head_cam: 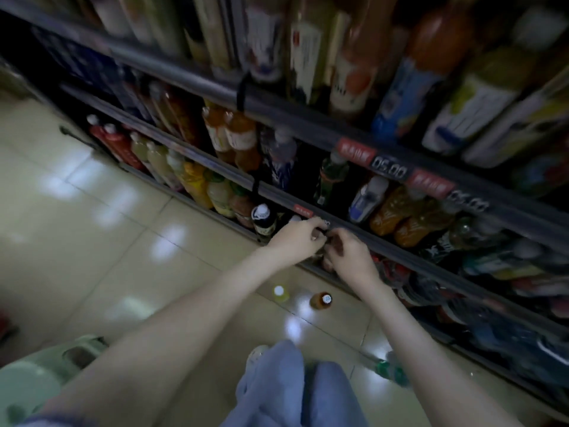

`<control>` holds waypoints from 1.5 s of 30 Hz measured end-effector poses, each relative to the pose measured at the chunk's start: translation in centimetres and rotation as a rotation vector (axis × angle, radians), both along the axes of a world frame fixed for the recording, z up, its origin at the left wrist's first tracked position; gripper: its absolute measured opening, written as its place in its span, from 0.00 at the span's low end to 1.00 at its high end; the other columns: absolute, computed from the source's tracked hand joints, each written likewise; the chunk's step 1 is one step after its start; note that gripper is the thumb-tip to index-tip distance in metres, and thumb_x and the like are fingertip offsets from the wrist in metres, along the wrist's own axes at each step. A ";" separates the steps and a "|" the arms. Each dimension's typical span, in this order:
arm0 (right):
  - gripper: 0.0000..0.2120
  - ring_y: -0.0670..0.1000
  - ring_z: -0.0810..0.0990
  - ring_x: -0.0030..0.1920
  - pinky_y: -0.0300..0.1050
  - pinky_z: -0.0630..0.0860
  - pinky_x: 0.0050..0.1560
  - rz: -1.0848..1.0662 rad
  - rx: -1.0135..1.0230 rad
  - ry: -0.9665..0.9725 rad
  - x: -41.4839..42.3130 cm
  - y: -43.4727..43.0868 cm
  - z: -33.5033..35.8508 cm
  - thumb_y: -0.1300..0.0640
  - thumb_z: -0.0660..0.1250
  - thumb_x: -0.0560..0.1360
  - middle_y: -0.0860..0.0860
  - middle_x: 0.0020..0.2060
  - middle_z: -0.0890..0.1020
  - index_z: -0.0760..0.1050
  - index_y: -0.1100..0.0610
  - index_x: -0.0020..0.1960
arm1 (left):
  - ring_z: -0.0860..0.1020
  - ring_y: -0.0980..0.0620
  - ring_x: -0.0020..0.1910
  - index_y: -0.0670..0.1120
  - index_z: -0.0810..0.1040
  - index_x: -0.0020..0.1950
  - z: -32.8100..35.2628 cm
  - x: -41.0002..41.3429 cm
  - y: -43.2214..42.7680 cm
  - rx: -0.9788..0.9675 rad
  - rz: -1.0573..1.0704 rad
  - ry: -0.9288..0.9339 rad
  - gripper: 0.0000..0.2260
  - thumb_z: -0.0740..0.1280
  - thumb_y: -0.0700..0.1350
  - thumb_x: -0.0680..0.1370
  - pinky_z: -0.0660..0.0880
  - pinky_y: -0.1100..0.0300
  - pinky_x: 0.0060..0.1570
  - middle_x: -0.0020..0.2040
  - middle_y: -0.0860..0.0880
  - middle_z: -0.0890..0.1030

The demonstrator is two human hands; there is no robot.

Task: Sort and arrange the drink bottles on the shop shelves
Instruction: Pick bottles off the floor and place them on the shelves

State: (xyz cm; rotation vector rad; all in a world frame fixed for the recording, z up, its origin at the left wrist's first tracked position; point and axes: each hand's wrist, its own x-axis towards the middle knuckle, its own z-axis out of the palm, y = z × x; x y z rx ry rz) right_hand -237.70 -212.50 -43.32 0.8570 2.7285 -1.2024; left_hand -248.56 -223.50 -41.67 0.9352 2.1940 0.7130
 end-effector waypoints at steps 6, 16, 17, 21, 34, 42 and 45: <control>0.14 0.49 0.76 0.52 0.41 0.72 0.49 -0.094 0.093 0.156 0.1 0.3 16.8 0.58 0.61 0.80 0.53 0.55 0.78 0.71 0.55 0.65 | 0.80 0.50 0.49 0.51 0.70 0.69 17.1 -0.5 1.0 0.088 -0.168 0.117 0.17 0.62 0.52 0.81 0.79 0.49 0.49 0.57 0.49 0.80; 0.04 0.38 0.77 0.42 0.26 0.70 0.42 -0.277 0.376 0.666 5.3 7.5 34.9 0.57 0.63 0.80 0.40 0.41 0.77 0.74 0.51 0.54 | 0.81 0.49 0.43 0.52 0.75 0.62 35.2 3.6 8.9 0.462 -0.192 0.444 0.12 0.61 0.53 0.81 0.79 0.47 0.44 0.47 0.51 0.82; 0.04 0.37 0.76 0.41 0.24 0.69 0.42 -0.292 0.412 0.719 6.2 8.6 36.2 0.58 0.63 0.80 0.39 0.41 0.77 0.74 0.51 0.53 | 0.81 0.52 0.44 0.52 0.76 0.61 36.7 4.5 10.2 0.537 -0.169 0.466 0.11 0.62 0.52 0.81 0.79 0.50 0.45 0.47 0.53 0.82; 0.07 0.41 0.77 0.45 0.23 0.69 0.43 -0.395 0.550 0.848 10.0 13.4 40.1 0.59 0.64 0.79 0.45 0.44 0.79 0.76 0.55 0.56 | 0.78 0.58 0.45 0.51 0.76 0.60 40.5 8.1 15.9 0.767 -0.090 0.534 0.11 0.62 0.51 0.81 0.78 0.56 0.47 0.47 0.56 0.80; 0.30 0.51 0.70 0.67 0.42 0.68 0.62 -0.610 0.441 0.852 11.5 20.8 43.7 0.52 0.68 0.77 0.52 0.67 0.70 0.60 0.56 0.74 | 0.70 0.44 0.68 0.50 0.41 0.78 43.4 8.0 25.5 0.671 0.105 0.427 0.46 0.69 0.61 0.74 0.75 0.54 0.58 0.74 0.44 0.64; 0.47 0.59 0.71 0.68 0.55 0.74 0.62 -0.620 0.330 0.695 8.7 21.4 44.5 0.45 0.72 0.71 0.56 0.72 0.65 0.45 0.51 0.78 | 0.77 0.53 0.55 0.48 0.66 0.67 43.4 7.0 26.0 0.753 0.100 0.319 0.29 0.72 0.56 0.72 0.70 0.66 0.41 0.54 0.53 0.76; 0.40 0.58 0.76 0.61 0.52 0.77 0.55 -0.668 0.290 0.644 8.5 22.3 43.9 0.47 0.72 0.71 0.56 0.64 0.73 0.53 0.54 0.74 | 0.74 0.60 0.51 0.52 0.67 0.64 42.3 7.1 24.1 0.907 0.155 0.275 0.27 0.74 0.54 0.71 0.69 0.72 0.43 0.52 0.59 0.74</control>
